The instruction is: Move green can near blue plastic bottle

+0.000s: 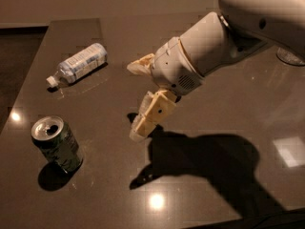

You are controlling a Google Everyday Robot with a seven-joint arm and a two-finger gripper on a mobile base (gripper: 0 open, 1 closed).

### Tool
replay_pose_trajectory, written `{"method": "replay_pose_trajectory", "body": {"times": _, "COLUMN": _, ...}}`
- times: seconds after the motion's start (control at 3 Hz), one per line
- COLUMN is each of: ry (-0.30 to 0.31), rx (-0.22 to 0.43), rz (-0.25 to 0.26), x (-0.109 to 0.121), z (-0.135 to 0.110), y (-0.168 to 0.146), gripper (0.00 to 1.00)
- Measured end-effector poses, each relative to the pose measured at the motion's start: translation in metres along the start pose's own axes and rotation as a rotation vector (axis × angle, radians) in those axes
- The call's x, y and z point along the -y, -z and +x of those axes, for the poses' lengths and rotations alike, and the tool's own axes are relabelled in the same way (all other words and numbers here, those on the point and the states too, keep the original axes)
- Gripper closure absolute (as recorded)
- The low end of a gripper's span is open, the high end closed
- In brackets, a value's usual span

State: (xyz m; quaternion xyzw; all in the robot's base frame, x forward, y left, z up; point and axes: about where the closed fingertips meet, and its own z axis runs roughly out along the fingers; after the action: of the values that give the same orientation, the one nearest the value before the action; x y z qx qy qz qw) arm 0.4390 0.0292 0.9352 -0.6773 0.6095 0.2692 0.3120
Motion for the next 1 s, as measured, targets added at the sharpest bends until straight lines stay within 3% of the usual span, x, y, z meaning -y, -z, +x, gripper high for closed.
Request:
{"method": "replay_pose_trajectory", "body": {"times": 0.33, "ry": 0.007, "rx": 0.067, "rz": -0.039, "x": -0.013, "z": -0.009, "y": -0.013, "gripper": 0.0}}
{"method": "replay_pose_trajectory", "body": {"times": 0.67, "ry": 0.022, "rx": 0.171, "rz": -0.097, "x": -0.03, "z": -0.031, "y": -0.046, "gripper": 0.0}}
{"method": "replay_pose_trajectory", "body": {"times": 1.0, "ry": 0.037, "rx": 0.208, "rz": -0.119, "x": -0.034, "z": -0.045, "y": -0.069, "gripper": 0.0}}
